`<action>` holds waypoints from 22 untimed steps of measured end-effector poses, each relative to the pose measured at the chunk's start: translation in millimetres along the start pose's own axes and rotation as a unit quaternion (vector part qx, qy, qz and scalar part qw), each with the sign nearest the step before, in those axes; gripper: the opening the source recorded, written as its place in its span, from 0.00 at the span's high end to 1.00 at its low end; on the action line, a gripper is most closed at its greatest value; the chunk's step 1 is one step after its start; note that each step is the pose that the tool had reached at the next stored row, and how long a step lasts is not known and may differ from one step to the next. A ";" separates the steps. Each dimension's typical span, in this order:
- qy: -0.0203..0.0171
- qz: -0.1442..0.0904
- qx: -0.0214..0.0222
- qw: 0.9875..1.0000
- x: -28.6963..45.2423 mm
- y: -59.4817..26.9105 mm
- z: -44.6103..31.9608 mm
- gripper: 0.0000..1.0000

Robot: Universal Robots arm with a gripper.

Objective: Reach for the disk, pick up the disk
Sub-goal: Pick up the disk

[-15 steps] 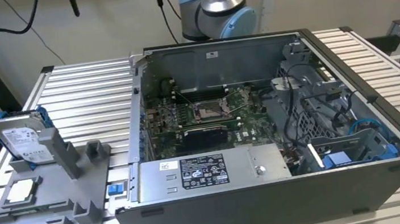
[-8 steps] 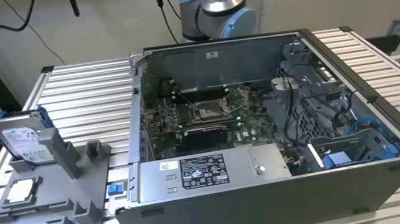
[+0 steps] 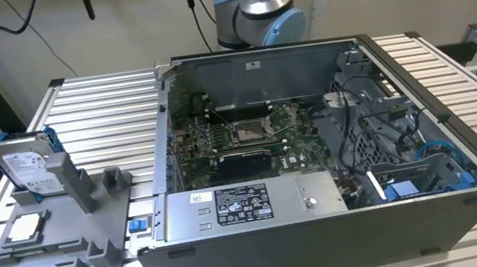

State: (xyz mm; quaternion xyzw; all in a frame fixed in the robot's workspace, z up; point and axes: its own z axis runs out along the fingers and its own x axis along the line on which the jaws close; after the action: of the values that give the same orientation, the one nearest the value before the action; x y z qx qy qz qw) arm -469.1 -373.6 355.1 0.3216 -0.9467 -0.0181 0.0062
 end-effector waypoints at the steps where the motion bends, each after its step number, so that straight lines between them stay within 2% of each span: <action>1: 0.000 -0.009 0.000 1.000 0.0 0.0 0.0 1.00; 4: 0.001 -0.037 0.000 0.999 0.0 -0.1 0.0 1.00; 7: 0.002 -0.063 0.000 0.998 0.0 0.0 0.0 1.00; 12: 0.004 -0.108 0.000 0.994 0.0 0.0 0.0 1.00; 17: 0.006 -0.154 0.000 0.988 0.0 0.0 0.0 1.00; 22: 0.008 -0.198 0.000 0.980 0.0 0.0 0.0 1.00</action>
State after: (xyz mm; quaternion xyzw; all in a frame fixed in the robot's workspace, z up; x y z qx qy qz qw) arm -469.1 -373.6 355.1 0.5029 -0.8642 -0.0165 0.0096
